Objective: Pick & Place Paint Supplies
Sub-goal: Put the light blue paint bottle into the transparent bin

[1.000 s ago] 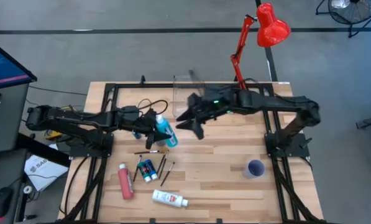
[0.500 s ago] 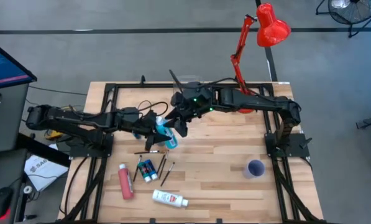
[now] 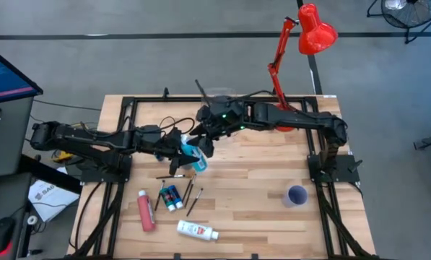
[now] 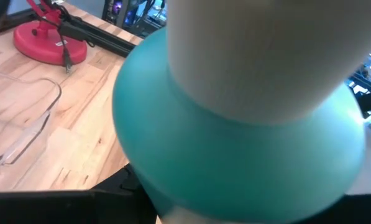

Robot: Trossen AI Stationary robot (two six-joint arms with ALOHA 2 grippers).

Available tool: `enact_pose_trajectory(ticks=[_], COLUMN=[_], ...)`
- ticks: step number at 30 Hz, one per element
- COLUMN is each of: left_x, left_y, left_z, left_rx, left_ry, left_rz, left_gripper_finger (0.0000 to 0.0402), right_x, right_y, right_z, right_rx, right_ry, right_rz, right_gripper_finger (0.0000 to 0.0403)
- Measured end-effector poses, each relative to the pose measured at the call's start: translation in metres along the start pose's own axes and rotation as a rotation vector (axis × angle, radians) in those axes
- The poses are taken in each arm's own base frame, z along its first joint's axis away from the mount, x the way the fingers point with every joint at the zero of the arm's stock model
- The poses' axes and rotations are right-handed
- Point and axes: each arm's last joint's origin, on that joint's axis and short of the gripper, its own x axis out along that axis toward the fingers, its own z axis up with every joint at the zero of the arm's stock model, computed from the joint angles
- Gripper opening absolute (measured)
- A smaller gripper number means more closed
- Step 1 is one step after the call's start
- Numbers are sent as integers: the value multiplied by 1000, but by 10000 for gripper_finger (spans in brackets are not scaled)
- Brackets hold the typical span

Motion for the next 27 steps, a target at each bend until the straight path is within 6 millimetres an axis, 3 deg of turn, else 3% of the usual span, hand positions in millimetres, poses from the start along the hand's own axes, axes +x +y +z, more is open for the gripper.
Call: enact_pose_trajectory(ticks=[9,27], left_x=[0,0], left_y=[0,0], left_z=[0,1], left_rx=[1,3], left_ry=[-5,-12], left_rz=[3,14], left_gripper_finger=[173,173], right_x=[21,23], right_y=[-1,-1], right_z=[-3,-2], right_rx=[22,22], right_ry=[-22,-33], right_rz=[20,25], right_gripper_finger=[198,155])
